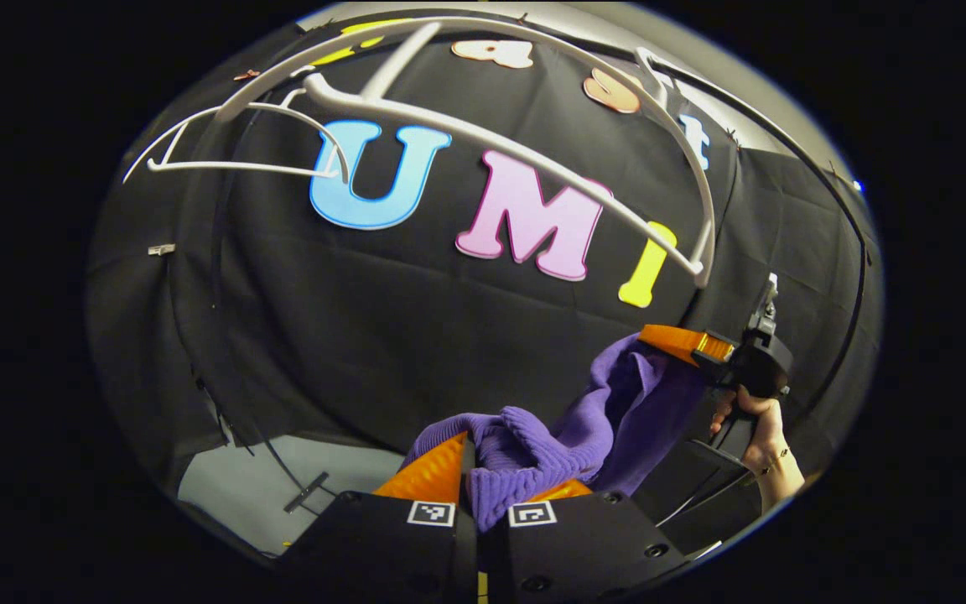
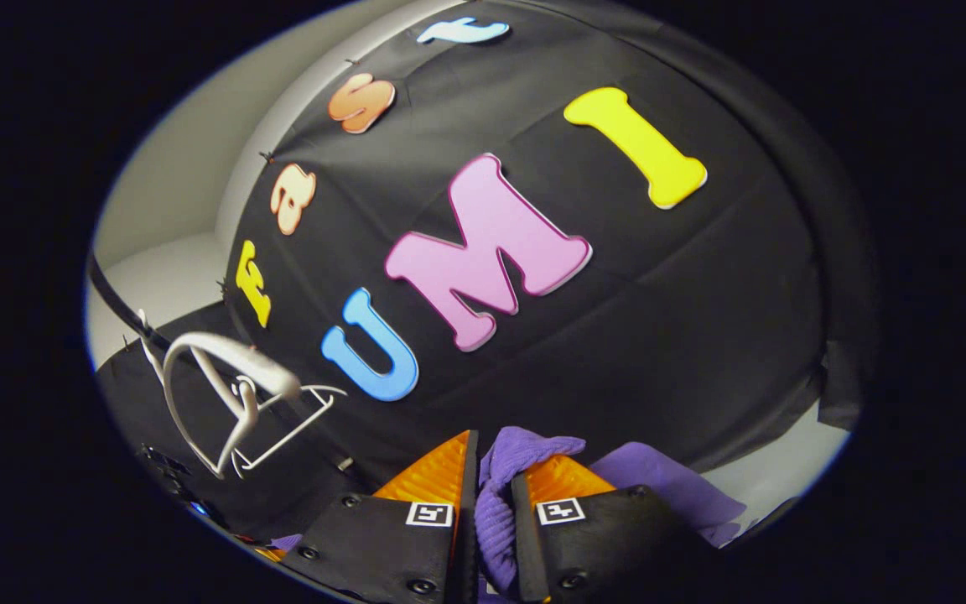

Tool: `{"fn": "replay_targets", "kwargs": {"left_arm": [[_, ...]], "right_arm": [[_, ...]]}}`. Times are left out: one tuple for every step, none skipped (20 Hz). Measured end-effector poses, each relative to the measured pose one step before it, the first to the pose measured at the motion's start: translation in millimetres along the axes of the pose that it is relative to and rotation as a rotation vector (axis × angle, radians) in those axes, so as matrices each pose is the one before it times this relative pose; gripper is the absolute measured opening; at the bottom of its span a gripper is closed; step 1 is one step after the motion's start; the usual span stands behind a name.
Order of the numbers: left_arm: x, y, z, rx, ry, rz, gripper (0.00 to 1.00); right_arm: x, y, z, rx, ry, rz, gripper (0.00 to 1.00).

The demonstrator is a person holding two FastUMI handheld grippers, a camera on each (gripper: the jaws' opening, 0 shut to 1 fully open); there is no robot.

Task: Grasp the clothes on the hanger with both hands and then place them into the laundry hamper below.

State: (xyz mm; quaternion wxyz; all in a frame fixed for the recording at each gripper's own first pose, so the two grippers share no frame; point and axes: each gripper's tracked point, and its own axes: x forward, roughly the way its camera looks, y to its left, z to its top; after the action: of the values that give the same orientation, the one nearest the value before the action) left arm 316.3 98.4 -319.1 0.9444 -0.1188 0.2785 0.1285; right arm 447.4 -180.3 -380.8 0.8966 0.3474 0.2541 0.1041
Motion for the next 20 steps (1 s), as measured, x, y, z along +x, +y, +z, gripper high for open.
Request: {"fn": "replay_targets", "kwargs": {"left_arm": [[1.31, -3.08, -10.61, -0.00178, 0.01956, -0.00026, 0.09], [0.63, 0.74, -9.48, -0.00570, 0.02200, -0.00006, 0.09], [2.27, 2.95, -6.69, -0.00803, 0.01813, 0.00342, 0.09], [1.69, 2.45, -5.94, -0.00927, 0.01591, 0.00641, 0.09], [1.80, 1.86, -6.64, -0.00888, 0.01422, 0.00869, 0.09], [2.85, 0.77, -3.61, -0.00872, 0.01174, 0.00692, 0.09], [3.56, 0.07, 1.78, -0.00706, 0.01038, 0.00549, 0.09], [1.38, 0.16, -0.54, -0.00361, 0.00980, 0.00412, 0.11], [-0.97, 0.83, -2.76, 0.00036, 0.00866, 0.00639, 0.11], [1.00, 0.63, -2.67, 0.00238, 0.01118, 0.00545, 0.09], [2.34, 0.31, -2.48, 0.00027, 0.00907, 0.00736, 0.09], [2.40, 0.54, -1.68, -0.00522, 0.01031, 0.00639, 0.09], [2.58, 0.88, -5.04, -0.00858, 0.01529, 0.00562, 0.09], [2.84, 1.18, -3.56, -0.00697, 0.01704, 0.00603, 0.09], [2.97, 1.73, -4.60, -0.00649, 0.02066, 0.00901, 0.08], [1.64, 0.96, -2.09, -0.00449, 0.01818, 0.00855, 0.09], [2.54, 0.62, -2.14, -0.00260, 0.01414, 0.00623, 0.09], [1.72, 0.54, -2.15, 0.00163, 0.01066, 0.00851, 0.09], [3.11, 0.90, -2.42, 0.00312, 0.01582, 0.00969, 0.09], [2.53, 0.60, -3.85, 0.00428, 0.01825, 0.00933, 0.09]], "right_arm": [[-3.52, 2.55, -18.78, -0.00658, 0.04195, -0.00214, 0.22], [-4.76, 7.61, -19.99, -0.00256, 0.04213, 0.01188, 0.22], [-4.26, 12.60, -19.62, 0.00896, 0.03887, 0.02222, 0.22], [-6.62, 15.21, -19.26, 0.00865, 0.03947, 0.03074, 0.22], [-4.15, 15.86, -18.56, 0.00159, 0.03980, 0.02652, 0.22], [-3.13, 12.37, -15.49, 0.00233, 0.03706, 0.01457, 0.22], [-1.93, 10.97, -16.08, -0.00369, 0.03792, 0.00856, 0.22], [-1.55, 8.89, -14.96, -0.00886, 0.03455, 0.00245, 0.22], [-0.74, 9.74, -13.86, -0.01994, 0.03240, -0.00174, 0.22], [-2.02, 3.91, -14.39, -0.03572, 0.03062, -0.01081, 0.22], [0.79, 2.35, -11.45, -0.03928, 0.02166, -0.02119, 0.22], [3.34, 1.34, -9.29, -0.03351, 0.01875, -0.01745, 0.23], [1.90, 1.22, -12.94, -0.02862, 0.02952, -0.01339, 0.22], [2.77, -0.47, -17.35, -0.02437, 0.03501, -0.01736, 0.23], [3.03, 3.98, -11.59, -0.02557, 0.03110, -0.01129, 0.23], [-0.54, 6.83, -11.39, -0.02677, 0.02650, -0.00695, 0.23], [0.63, 4.80, -10.03, -0.02843, 0.02508, -0.01018, 0.24], [0.59, 6.43, -10.04, -0.02535, 0.01835, -0.00725, 0.24], [1.46, 5.93, -7.47, -0.02069, 0.02089, -0.00618, 0.24], [1.17, 2.31, -5.40, -0.00834, 0.01770, -0.01292, 0.24]]}}
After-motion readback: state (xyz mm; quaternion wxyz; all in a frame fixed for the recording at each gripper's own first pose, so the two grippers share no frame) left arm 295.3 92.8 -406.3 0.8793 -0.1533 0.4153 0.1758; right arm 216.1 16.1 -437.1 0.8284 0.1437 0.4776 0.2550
